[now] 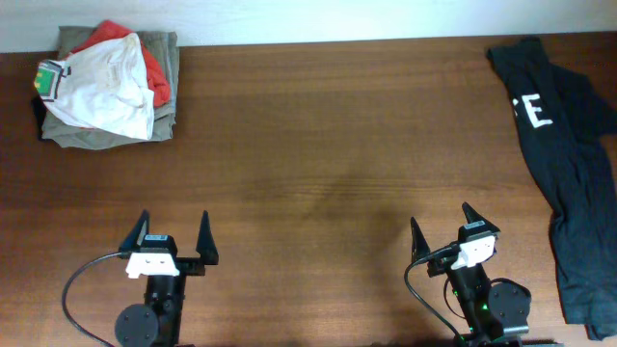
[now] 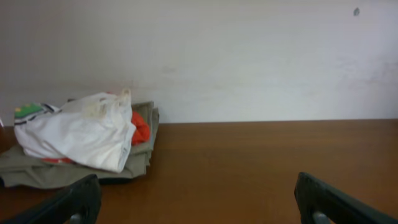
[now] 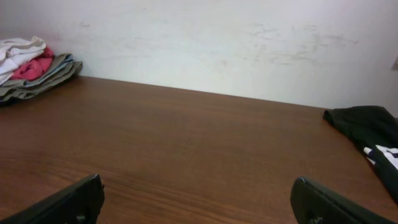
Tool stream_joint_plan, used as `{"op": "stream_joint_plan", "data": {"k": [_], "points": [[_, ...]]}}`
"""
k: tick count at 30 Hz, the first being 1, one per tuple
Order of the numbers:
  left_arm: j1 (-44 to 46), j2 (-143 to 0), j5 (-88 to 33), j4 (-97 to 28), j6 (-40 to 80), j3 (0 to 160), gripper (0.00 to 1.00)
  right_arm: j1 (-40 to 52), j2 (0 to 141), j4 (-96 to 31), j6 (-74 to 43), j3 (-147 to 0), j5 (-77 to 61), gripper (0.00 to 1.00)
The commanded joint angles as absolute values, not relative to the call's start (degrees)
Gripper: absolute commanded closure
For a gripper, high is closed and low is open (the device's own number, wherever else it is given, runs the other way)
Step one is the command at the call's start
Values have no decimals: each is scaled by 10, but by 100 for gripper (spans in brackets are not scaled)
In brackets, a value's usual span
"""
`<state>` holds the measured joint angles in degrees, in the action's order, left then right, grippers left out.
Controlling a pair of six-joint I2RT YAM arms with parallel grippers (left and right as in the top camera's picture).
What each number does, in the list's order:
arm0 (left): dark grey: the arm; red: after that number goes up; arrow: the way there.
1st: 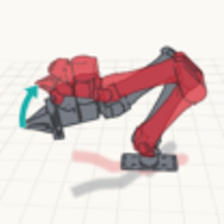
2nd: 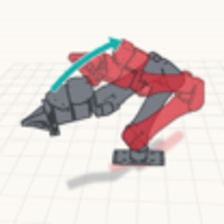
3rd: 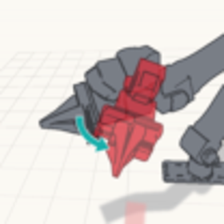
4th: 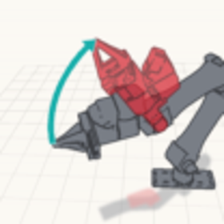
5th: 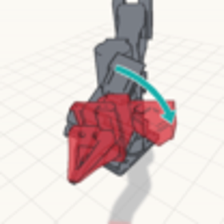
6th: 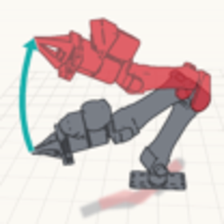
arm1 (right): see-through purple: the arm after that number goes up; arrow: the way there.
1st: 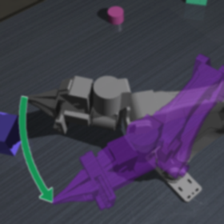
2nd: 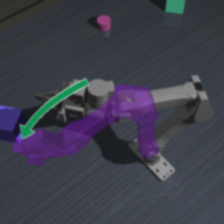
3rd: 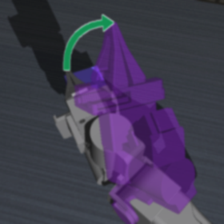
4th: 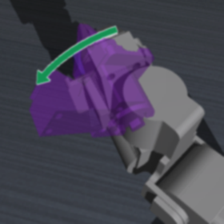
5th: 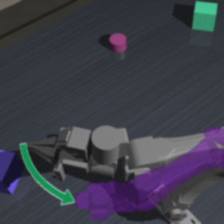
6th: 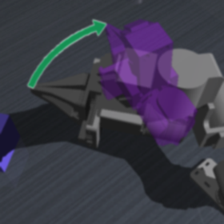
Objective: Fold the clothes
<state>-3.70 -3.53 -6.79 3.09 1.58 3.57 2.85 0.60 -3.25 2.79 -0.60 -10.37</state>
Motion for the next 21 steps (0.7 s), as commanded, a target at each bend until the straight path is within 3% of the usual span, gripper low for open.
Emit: {"op": "stream_joint_plan", "data": {"k": [1,5,21], "points": [[-35,-3,-29,25,23,5,1,33,2,-36,27,-3,-102,1],[-34,-3,4,-48,23,5,1,33,2,-36,27,-3,-102,1],[-34,-3,4,-48,23,5,1,33,2,-37,27,-3,-102,1]]}}
